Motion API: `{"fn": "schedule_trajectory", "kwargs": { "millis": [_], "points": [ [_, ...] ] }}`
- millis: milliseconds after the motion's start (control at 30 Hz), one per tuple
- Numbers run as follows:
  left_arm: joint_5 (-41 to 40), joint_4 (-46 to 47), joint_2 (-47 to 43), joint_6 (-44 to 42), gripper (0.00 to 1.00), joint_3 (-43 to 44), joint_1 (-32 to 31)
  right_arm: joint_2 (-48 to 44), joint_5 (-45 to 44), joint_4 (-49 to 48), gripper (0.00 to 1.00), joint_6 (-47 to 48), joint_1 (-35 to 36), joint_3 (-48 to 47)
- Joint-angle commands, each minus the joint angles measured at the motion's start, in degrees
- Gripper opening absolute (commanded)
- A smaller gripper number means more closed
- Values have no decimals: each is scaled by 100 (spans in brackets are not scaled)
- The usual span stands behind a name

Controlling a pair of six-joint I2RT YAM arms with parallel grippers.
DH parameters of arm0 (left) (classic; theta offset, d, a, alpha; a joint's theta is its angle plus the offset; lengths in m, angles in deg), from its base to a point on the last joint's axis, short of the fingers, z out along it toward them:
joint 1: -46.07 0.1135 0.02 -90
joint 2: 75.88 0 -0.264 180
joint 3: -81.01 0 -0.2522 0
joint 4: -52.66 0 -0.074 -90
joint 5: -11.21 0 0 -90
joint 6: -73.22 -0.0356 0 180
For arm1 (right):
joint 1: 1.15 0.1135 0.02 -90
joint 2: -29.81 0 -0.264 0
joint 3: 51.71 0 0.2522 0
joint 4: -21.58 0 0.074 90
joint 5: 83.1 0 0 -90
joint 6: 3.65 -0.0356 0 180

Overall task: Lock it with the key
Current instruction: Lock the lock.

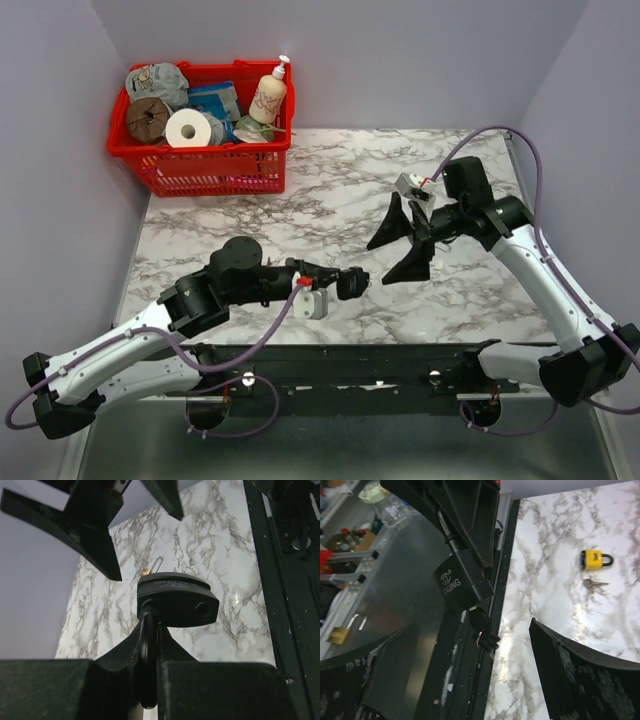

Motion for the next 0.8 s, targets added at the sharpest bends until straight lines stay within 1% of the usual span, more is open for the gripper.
{"fn": "schedule_trajectory", "kwargs": {
  "millis": [0,67,100,233,400,500,567,600,667,700,767],
  "points": [
    [772,575,-476,-2011,0,-335,-303,246,589,600,100,86,361,-189],
    [929,653,-573,-2410,0,-529,-374,326,519,609,100,112,607,-163],
    [992,645,-600,-2873,0,-573,-418,334,484,557,100,138,835,-75],
    [1247,505,-653,-3614,0,-670,-462,378,352,223,100,24,1215,136],
    [1203,425,-626,-3853,0,-635,-462,440,326,143,100,-20,1574,215],
    [1221,452,-618,-3923,0,-626,-462,431,89,-189,98,-169,1803,461],
    [1212,495,-635,-3959,0,-670,-462,457,27,-392,95,-353,1857,575],
    [1203,496,-618,-3959,0,-661,-462,492,10,-471,90,-441,1900,576],
    [1151,460,-609,-3985,0,-643,-471,554,1,-463,84,-477,1936,576],
    [1133,452,-609,-3976,0,-626,-463,563,-8,-463,79,-494,1962,567],
    [1107,390,-600,-3959,0,-608,-471,554,-104,-542,74,-564,1980,558]
  ]
}}
